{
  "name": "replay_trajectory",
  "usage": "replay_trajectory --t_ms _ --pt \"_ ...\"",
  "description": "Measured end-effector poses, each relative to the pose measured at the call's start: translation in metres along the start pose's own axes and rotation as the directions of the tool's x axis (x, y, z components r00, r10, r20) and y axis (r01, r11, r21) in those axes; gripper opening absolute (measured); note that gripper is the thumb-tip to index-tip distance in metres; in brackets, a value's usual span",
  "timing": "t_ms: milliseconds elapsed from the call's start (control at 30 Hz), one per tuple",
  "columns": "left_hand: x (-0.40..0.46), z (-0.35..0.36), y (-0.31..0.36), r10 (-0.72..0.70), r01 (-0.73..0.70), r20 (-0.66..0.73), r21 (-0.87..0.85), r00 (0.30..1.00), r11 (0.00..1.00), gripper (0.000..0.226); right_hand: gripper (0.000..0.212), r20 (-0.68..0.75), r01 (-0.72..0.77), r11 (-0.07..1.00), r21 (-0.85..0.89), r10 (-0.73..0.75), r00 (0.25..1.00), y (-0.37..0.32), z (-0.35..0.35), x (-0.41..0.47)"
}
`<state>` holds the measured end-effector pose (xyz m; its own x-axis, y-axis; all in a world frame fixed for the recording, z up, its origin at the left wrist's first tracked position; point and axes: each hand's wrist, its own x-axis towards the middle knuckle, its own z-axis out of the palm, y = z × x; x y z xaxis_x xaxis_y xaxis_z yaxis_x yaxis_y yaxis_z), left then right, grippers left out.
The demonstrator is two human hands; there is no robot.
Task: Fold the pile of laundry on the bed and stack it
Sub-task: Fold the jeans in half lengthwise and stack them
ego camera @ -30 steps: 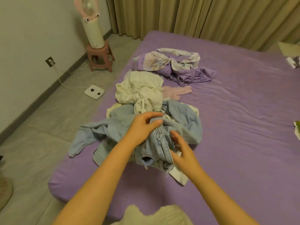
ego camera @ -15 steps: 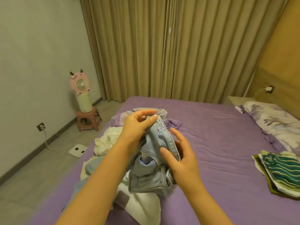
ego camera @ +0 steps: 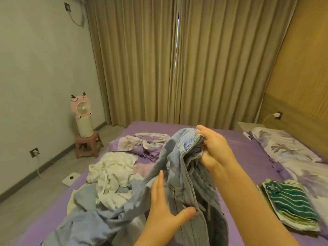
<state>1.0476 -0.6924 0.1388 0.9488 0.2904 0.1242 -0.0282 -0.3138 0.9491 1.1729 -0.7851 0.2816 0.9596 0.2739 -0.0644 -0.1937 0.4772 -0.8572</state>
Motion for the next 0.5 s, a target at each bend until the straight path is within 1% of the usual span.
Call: replay_trajectory --t_ms 33,67,100,133,167,200,233,267,333,367,400,433,467,500 --pt "0.0 0.004 0.002 -0.031 0.031 0.0 -0.046 1.0 0.998 0.122 0.034 -0.01 0.024 0.999 0.033 -0.023 1.0 -0.011 -0.002 0.0" --pt "0.0 0.008 0.004 -0.028 0.029 0.015 -0.071 0.999 0.997 0.123 0.022 -0.013 0.049 0.998 0.047 -0.048 0.999 -0.023 -0.004 0.0" --pt "0.002 0.011 0.007 -0.001 0.004 0.039 -0.074 0.999 0.997 0.125 0.022 -0.015 0.083 0.996 0.044 -0.083 0.996 -0.036 -0.006 -0.002" --pt "0.004 0.015 0.012 0.031 -0.027 0.066 -0.068 0.997 0.997 0.126 0.032 -0.024 0.122 0.992 0.035 -0.121 0.992 -0.048 -0.008 -0.003" --pt "0.007 0.02 0.017 0.056 -0.05 0.085 -0.071 0.995 0.996 0.125 0.038 -0.033 0.161 0.987 0.031 -0.16 0.987 -0.059 -0.011 -0.004" --pt "0.013 0.023 0.023 0.071 -0.063 0.093 -0.087 0.993 0.994 0.121 0.038 -0.03 0.193 0.98 0.041 -0.192 0.981 -0.068 -0.013 -0.005" --pt "0.019 0.027 0.029 0.086 -0.074 0.098 -0.114 0.991 0.991 0.109 0.037 -0.026 0.216 0.975 0.046 -0.215 0.976 -0.075 -0.016 -0.007" --pt "0.026 0.029 0.033 0.111 -0.094 0.109 -0.149 0.988 0.984 0.087 0.036 -0.035 0.242 0.97 0.03 -0.241 0.97 -0.081 -0.018 -0.009" --pt "0.035 0.031 0.046 0.157 -0.125 0.138 -0.216 0.978 0.968 0.031 0.039 -0.069 0.294 0.956 -0.011 -0.294 0.953 -0.089 -0.027 -0.013" --pt "0.039 0.03 0.05 0.166 -0.12 0.149 -0.273 0.975 0.955 0.014 0.038 -0.075 0.312 0.949 -0.039 -0.314 0.946 -0.09 -0.033 -0.017" --pt "0.043 0.026 0.055 0.172 -0.112 0.144 -0.348 0.975 0.931 0.012 0.031 -0.09 0.308 0.946 -0.099 -0.317 0.944 -0.09 -0.041 -0.021" --pt "0.049 0.021 0.062 0.163 -0.091 0.131 -0.434 0.978 0.896 0.017 0.013 -0.111 0.283 0.947 -0.153 -0.301 0.947 -0.088 -0.049 -0.026" --pt "0.056 0.015 0.068 0.156 -0.069 0.125 -0.524 0.98 0.849 0.02 0.023 -0.137 0.244 0.946 -0.214 -0.276 0.951 -0.083 -0.059 -0.029" --pt "0.064 0.008 0.076 0.157 -0.055 0.126 -0.584 0.979 0.81 0.023 0.045 -0.166 0.184 0.947 -0.264 -0.233 0.958 -0.077 -0.071 -0.029"
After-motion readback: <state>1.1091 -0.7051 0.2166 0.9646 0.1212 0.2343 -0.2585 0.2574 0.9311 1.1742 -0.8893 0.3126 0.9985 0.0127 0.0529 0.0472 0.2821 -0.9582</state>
